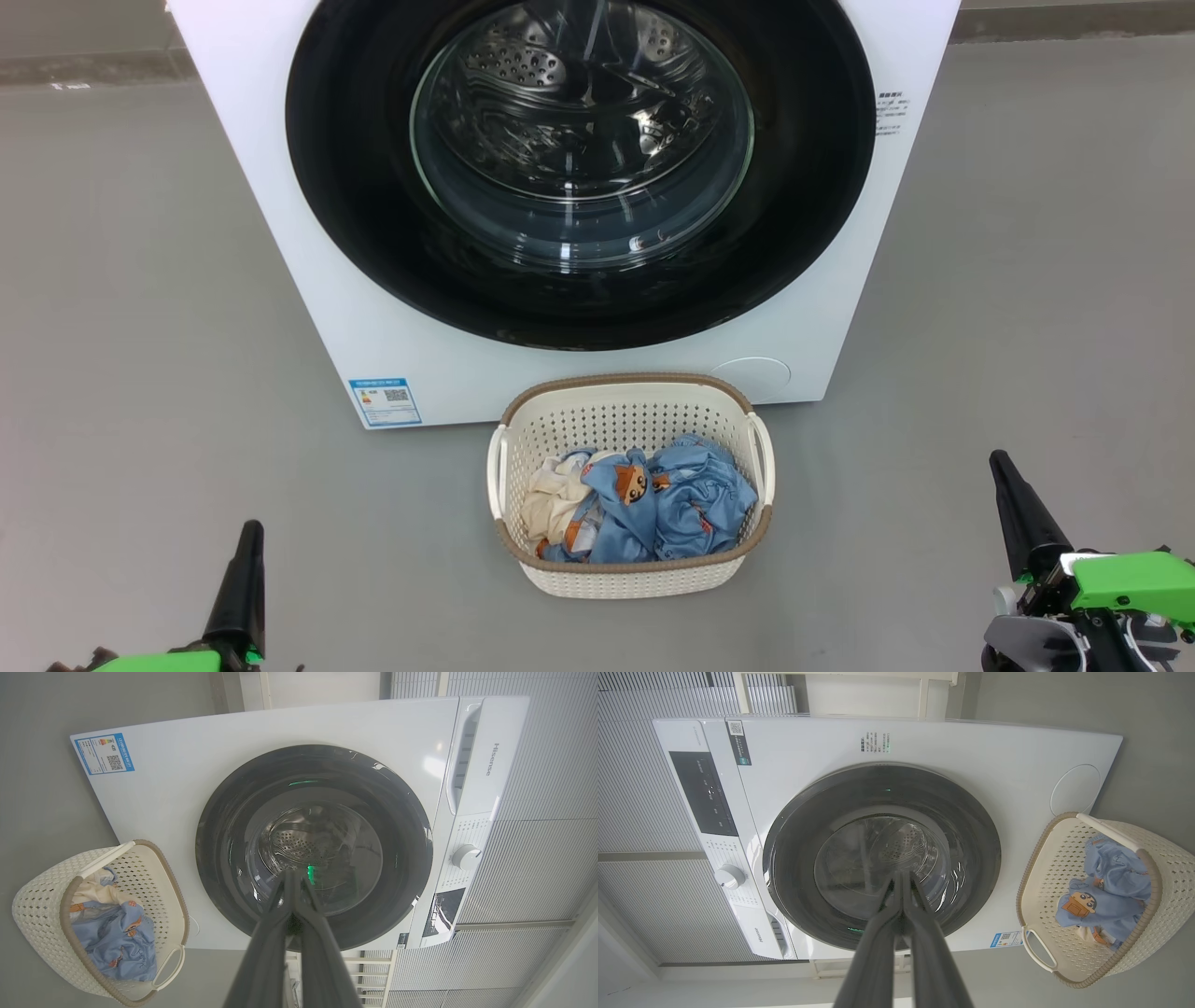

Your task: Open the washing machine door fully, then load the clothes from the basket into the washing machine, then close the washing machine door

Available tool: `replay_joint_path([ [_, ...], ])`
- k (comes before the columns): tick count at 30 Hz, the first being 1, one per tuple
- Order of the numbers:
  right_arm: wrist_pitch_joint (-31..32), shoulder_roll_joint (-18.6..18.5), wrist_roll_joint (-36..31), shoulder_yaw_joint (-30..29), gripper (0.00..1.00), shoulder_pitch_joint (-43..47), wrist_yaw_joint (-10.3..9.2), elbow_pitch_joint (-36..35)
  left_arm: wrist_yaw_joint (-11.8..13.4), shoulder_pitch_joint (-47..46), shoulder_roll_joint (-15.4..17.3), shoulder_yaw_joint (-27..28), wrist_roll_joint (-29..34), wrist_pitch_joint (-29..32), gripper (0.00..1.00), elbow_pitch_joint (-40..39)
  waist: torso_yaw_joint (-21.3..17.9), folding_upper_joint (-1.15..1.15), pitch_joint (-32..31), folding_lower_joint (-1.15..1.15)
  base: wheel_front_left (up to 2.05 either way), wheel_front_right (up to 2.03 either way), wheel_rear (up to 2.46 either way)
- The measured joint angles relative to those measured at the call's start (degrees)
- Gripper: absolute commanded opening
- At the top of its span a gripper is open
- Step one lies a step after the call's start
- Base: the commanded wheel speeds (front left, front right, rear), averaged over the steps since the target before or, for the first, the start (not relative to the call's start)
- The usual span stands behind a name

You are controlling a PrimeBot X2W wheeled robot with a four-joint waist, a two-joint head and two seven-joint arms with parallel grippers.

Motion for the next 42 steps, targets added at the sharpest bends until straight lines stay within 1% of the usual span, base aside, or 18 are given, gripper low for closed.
replay_joint_path([
  [2,0.0,0.0,0.0,0.0,0.00,0.0,0.00,0.0,0.0,0.0,0.0,0.0,0.0,0.0,0.00,0.0,0.0,0.00,0.0,0.00,0.00,0.00,0.00],
  [3,0.0,0.0,0.0,0.0,1.00,0.0,0.00,0.0,0.0,0.0,0.0,0.0,0.0,0.0,1.00,0.0,0.0,0.00,0.0,0.00,0.00,0.00,0.00],
  [10,0.0,1.2,0.0,0.2,1.00,2.7,-0.01,3.2,0.1,2.5,-1.0,-0.3,0.0,0.0,1.00,2.8,0.0,0.00,0.1,0.00,0.00,0.00,0.00],
  [14,-0.5,1.2,0.0,0.5,1.00,2.7,-0.01,3.0,0.1,2.5,-1.0,-0.5,0.0,-0.5,1.00,2.7,0.1,0.00,-0.1,0.12,0.00,0.00,0.00],
  [16,-0.8,1.2,0.0,0.8,1.00,2.7,-0.01,2.8,0.1,2.5,-1.0,-0.7,0.0,-0.7,1.00,2.5,0.1,0.00,-0.1,0.10,0.00,0.00,0.00],
  [18,-1.3,1.2,0.0,1.3,1.00,2.7,-0.01,2.5,0.1,2.5,-1.0,-0.9,0.0,-1.1,1.00,2.1,0.1,0.00,0.0,0.02,0.00,0.00,0.00],
  [33,-3.6,0.7,-0.6,3.7,1.00,2.5,-0.01,0.6,0.1,2.1,-0.2,-2.9,2.5,-3.9,1.00,1.1,0.0,0.00,0.0,0.00,0.00,0.00,0.00],
  [37,-4.4,0.4,-1.4,4.4,1.00,1.8,-0.01,0.0,0.1,1.6,0.2,-3.5,3.4,-4.7,1.00,0.7,0.0,0.00,0.0,0.01,0.00,0.00,0.00],
  [42,-5.5,-0.2,-3.8,5.8,1.00,1.4,-0.01,-0.1,0.1,1.5,0.4,-4.2,4.6,-5.6,1.00,0.4,0.0,0.00,-0.1,0.00,0.00,0.00,0.00],
])
